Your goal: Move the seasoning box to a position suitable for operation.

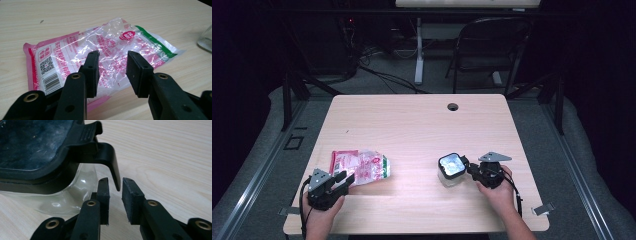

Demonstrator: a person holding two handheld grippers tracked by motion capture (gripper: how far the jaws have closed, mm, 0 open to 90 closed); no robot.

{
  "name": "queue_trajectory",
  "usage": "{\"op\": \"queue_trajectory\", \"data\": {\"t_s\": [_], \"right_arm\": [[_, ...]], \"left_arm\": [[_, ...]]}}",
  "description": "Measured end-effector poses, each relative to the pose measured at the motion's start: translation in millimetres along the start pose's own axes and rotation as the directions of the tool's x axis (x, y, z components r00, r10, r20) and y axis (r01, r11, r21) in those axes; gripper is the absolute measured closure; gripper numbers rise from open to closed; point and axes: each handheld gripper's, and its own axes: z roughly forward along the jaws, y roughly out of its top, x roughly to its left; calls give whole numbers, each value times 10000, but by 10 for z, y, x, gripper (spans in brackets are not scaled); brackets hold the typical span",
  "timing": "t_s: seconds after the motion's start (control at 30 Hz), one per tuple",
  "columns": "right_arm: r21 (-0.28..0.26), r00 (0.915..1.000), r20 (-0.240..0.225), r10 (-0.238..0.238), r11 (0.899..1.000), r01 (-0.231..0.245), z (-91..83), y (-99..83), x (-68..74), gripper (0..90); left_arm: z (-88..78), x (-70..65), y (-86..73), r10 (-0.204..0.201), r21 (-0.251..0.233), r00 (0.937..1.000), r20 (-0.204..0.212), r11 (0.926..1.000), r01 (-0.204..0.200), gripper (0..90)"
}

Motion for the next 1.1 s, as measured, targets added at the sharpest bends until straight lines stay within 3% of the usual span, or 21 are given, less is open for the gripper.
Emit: {"op": "queue_trajectory", "data": {"t_s": [0.13,0.33,0.63,1.1], "right_arm": [[189,9999,77,-144,9997,143,67,20,9,766],[62,9998,40,217,9997,-217,117,23,-25,796],[121,9997,49,258,9996,-258,136,28,-31,811],[312,9995,317,-96,9995,86,111,28,47,825]], "left_arm": [[-6,-9,-7,-14,3,10000,-3,10000,14,635],[-10,-36,-11,84,23,10000,31,10000,-84,640],[-7,-85,-23,173,63,9998,89,9998,-173,652],[-6,-218,-30,491,35,9979,413,9988,-493,646]]}}
